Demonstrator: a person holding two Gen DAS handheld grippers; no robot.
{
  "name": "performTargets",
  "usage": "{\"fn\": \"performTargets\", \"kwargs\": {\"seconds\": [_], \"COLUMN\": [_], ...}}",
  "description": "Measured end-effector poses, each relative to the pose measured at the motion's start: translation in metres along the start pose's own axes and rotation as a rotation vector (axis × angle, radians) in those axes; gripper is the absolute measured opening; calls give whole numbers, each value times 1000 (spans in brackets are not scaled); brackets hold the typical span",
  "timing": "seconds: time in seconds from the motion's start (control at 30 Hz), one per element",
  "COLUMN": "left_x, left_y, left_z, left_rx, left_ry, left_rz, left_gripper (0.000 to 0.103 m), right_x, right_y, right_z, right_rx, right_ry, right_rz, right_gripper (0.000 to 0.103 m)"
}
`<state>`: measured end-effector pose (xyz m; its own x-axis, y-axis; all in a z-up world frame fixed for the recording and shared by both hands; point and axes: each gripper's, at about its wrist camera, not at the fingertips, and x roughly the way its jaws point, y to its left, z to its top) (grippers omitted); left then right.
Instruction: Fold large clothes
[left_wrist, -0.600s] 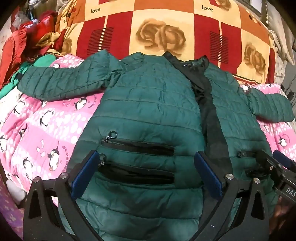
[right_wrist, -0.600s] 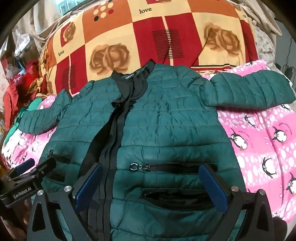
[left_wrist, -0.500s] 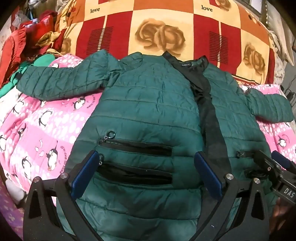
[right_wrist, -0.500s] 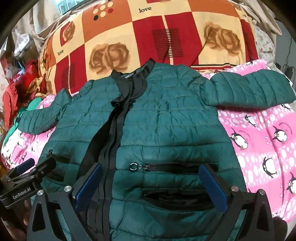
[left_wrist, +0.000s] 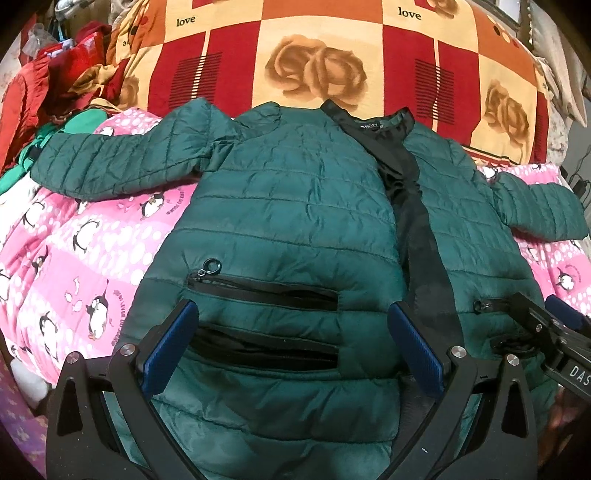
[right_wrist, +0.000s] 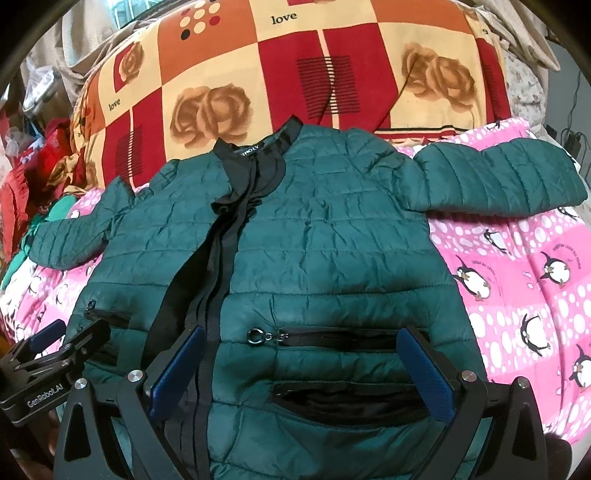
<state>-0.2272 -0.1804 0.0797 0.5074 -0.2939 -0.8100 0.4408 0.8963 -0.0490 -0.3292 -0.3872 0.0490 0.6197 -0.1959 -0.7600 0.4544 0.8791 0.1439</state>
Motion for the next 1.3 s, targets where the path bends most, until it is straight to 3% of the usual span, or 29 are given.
{"fn": "performTargets", "kwargs": {"seconds": [0.23,0.47,0.7,0.73,1.3], "left_x": [1,5,8,8,17], "left_y": [-2,-5,-6,-6,-8], "left_z": [-1,-2,-1,-1,-2], "left_rx": [-8,5,12,12,24], "left_ry": [-9,-10,-11,-11,-13], "left_rz": [-14,-10,-5,-6,4], "left_gripper": [102,102,102,102,102], "right_x": [-1,5,7,7,17], "right_y": [0,1,-3,-3,-7], "right_z": [4,7,6,7,7], "right_rx": [7,-11,0,-3,11], "right_ry": [-35,48,-27,13,59], "right_rz": [21,-21,2,-13,-17], "right_gripper": [103,103,103,103,103]}}
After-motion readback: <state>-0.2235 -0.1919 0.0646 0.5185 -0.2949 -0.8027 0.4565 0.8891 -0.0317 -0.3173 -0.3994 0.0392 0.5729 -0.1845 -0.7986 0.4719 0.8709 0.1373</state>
